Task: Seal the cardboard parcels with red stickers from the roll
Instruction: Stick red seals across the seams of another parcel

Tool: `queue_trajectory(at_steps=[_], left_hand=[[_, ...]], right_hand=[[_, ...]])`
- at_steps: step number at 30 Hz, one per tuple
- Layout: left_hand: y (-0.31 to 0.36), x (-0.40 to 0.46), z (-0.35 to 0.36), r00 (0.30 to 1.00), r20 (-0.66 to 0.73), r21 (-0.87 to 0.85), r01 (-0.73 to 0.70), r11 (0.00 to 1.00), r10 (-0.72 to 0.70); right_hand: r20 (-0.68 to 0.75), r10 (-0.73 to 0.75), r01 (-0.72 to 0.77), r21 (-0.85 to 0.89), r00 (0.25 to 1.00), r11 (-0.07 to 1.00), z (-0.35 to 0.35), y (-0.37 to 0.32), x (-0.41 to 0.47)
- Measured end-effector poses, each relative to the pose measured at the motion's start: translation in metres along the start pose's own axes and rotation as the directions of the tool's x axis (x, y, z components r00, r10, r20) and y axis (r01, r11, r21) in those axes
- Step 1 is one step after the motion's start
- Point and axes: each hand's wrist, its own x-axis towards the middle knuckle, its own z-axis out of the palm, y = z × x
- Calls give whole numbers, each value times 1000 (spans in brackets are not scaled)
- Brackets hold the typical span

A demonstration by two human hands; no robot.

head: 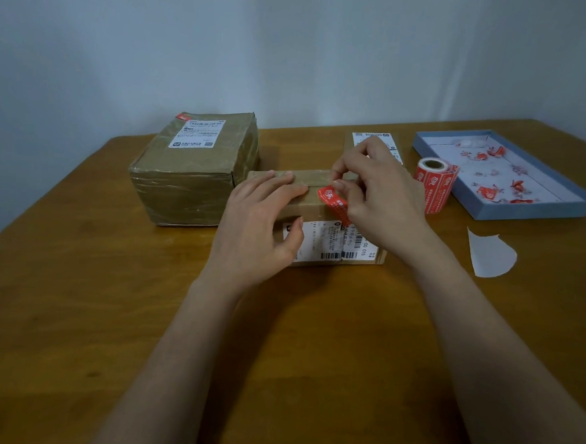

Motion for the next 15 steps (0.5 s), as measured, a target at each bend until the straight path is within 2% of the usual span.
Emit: queue_trajectory(at_steps=[3, 8, 12, 15], left_hand=[[0, -1, 1, 1000, -1, -4, -2, 1000, 2], [-2, 1, 0, 1000, -2, -12, 11, 1000, -11], [-1, -1, -1, 999, -34, -41, 9, 999, -11], [-7, -1, 1, 998, -64, -104, 0, 995, -7]], right_hand=[[-1, -16, 16, 32, 1000, 999, 0, 3, 1], [15, 8, -11, 203, 1000, 979, -2, 12, 5], [38, 24, -31, 206, 999, 978, -8, 14, 7], [115, 23, -40, 147, 993, 988, -12, 14, 7]])
